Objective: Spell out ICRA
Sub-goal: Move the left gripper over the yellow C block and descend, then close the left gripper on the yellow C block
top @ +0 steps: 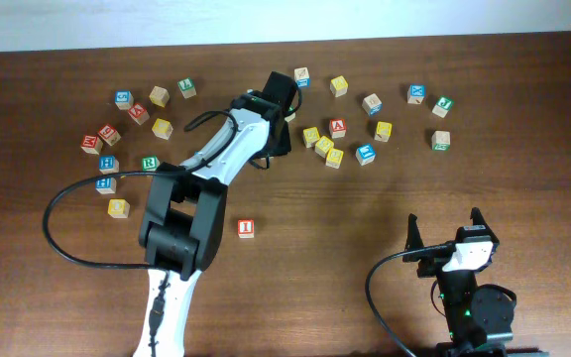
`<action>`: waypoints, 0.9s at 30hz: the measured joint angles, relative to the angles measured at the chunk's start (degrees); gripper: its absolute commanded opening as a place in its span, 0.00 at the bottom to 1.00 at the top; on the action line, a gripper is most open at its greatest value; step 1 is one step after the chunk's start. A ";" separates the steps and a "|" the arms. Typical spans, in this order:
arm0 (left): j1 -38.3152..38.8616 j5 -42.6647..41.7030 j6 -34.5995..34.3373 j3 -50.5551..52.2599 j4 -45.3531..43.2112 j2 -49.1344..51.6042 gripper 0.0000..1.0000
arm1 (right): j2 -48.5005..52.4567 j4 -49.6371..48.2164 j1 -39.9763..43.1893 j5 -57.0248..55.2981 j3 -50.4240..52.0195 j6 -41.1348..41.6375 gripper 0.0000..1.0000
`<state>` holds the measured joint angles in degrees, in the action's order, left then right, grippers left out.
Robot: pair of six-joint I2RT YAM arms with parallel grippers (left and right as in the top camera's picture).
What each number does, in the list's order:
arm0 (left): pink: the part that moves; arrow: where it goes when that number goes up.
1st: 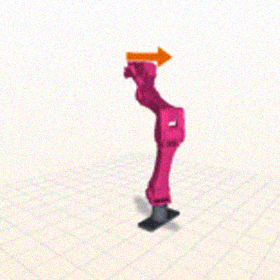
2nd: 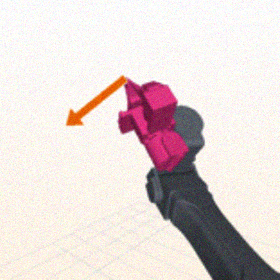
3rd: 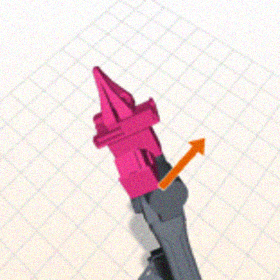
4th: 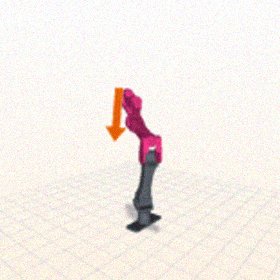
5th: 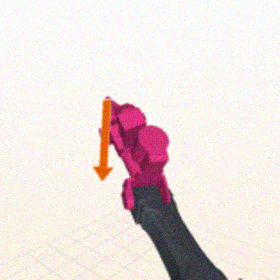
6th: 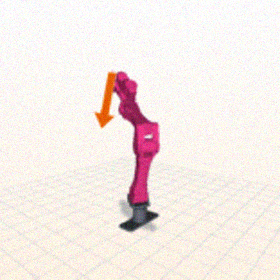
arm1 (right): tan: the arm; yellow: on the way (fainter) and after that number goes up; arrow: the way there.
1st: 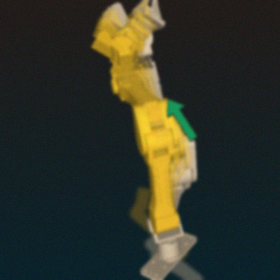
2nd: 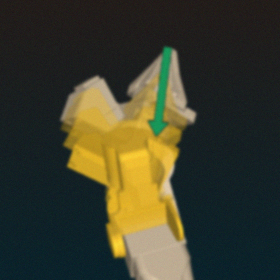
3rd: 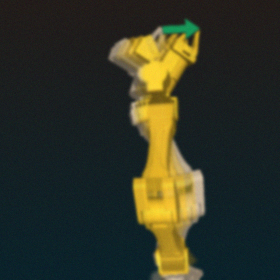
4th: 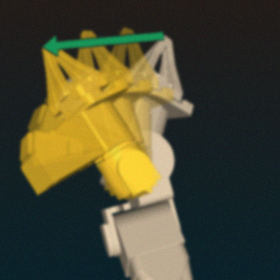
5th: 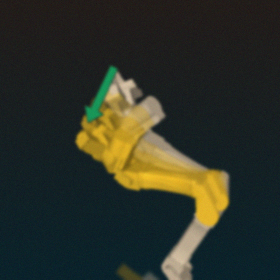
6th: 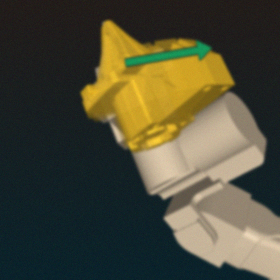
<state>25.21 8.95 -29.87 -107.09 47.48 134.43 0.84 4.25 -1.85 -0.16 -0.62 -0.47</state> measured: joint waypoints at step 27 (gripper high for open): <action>-0.26 -0.55 0.02 -1.46 3.02 0.00 0.27 | 0.00 -0.02 0.00 0.00 0.00 0.00 0.98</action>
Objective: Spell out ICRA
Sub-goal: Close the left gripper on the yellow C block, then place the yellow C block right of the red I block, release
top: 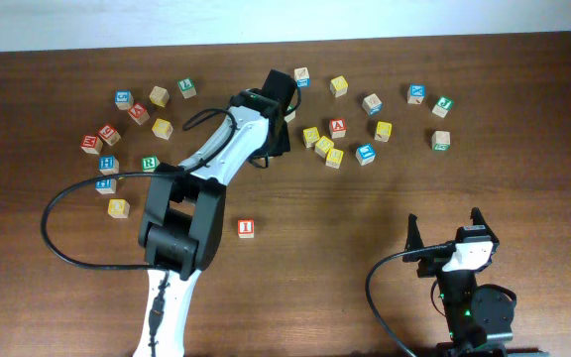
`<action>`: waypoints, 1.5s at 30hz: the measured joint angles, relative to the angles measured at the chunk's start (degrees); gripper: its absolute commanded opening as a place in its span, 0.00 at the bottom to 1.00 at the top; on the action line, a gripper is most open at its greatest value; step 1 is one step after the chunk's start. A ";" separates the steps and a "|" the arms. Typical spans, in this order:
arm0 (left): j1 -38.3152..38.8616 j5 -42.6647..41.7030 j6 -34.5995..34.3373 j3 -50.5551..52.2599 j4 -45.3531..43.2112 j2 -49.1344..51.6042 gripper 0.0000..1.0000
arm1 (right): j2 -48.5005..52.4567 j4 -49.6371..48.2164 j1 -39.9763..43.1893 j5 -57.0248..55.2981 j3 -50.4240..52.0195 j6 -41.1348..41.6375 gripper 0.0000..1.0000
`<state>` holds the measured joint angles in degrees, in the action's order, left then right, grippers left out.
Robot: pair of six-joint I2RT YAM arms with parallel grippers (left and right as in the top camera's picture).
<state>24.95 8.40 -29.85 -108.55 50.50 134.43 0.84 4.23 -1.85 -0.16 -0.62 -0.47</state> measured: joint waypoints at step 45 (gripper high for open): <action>5.73 -11.58 1.49 11.76 24.65 -7.63 0.25 | 0.00 0.02 0.00 0.00 0.00 0.00 0.98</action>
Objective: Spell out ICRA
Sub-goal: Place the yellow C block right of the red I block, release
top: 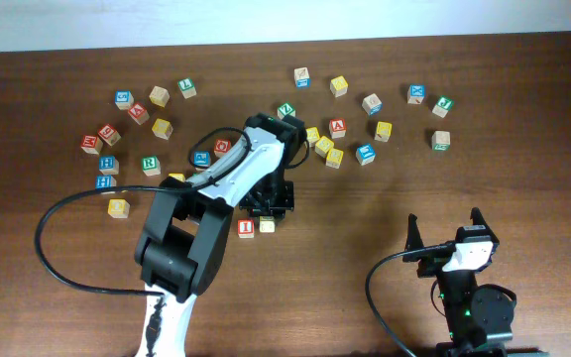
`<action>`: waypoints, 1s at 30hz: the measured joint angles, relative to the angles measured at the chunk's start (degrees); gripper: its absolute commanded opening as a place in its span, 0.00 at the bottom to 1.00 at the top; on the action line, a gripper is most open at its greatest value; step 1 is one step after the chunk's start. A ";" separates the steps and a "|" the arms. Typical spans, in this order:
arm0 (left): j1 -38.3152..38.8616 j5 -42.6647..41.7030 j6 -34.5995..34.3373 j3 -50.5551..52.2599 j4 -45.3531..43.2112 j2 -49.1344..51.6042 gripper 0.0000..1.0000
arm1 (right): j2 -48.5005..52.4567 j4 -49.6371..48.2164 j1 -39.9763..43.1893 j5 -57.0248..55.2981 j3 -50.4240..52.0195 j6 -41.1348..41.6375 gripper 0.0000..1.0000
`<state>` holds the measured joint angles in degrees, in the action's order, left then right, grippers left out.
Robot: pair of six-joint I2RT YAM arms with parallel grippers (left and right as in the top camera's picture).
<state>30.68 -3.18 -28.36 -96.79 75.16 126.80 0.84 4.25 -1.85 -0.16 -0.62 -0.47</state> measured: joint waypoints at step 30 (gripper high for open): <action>0.48 -1.31 -1.46 3.54 -2.51 -0.07 0.44 | 0.00 0.00 0.00 0.00 0.00 0.04 0.98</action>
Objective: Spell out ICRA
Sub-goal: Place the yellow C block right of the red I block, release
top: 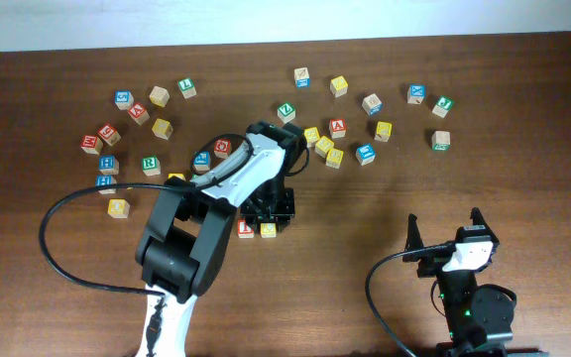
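Observation:
A red I block lies on the table in front of the middle. A small yellow block sits right beside it on the right, its letter too small to read. My left gripper hangs directly over that yellow block with its fingers down around it, seemingly shut on it. The red A block is in the cluster at the back right, and a green R block is in the group at the left. My right gripper rests open near the front right, far from all the blocks.
Several loose letter blocks are scattered along the back: a left group around, a middle-right cluster of yellow blocks, and blocks at the far right. A black cable loops left of the left arm.
My left gripper has come slightly nearer the front, and the yellow block under it now sits level with the I block, close against its right side. The right arm has not moved.
My left gripper was at the back middle among the blocks, and stayed there at the second moment. Then it was in front of the middle with a yellow block beside the lone I block. Now the block sits level with the I.

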`<action>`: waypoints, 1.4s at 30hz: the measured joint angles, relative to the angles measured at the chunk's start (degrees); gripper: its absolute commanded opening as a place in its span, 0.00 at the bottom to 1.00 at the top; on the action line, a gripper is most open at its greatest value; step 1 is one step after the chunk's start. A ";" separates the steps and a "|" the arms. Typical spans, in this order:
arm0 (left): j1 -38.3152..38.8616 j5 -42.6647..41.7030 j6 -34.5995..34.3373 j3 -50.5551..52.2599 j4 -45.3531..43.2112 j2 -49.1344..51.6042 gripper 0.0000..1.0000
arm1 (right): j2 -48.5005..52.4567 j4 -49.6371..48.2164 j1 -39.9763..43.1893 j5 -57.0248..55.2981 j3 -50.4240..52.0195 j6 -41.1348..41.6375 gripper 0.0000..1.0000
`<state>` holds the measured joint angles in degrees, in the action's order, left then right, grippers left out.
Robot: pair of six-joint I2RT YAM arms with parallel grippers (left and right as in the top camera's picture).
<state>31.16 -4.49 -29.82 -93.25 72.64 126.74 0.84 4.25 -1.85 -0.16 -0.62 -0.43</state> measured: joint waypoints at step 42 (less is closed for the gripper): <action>0.22 2.38 1.97 -5.29 0.11 0.00 0.00 | 0.00 0.00 0.00 0.00 0.00 -0.02 0.98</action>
<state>31.38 -2.11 -27.86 -98.54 72.75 126.74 0.84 4.25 -1.85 -0.16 -0.62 -0.45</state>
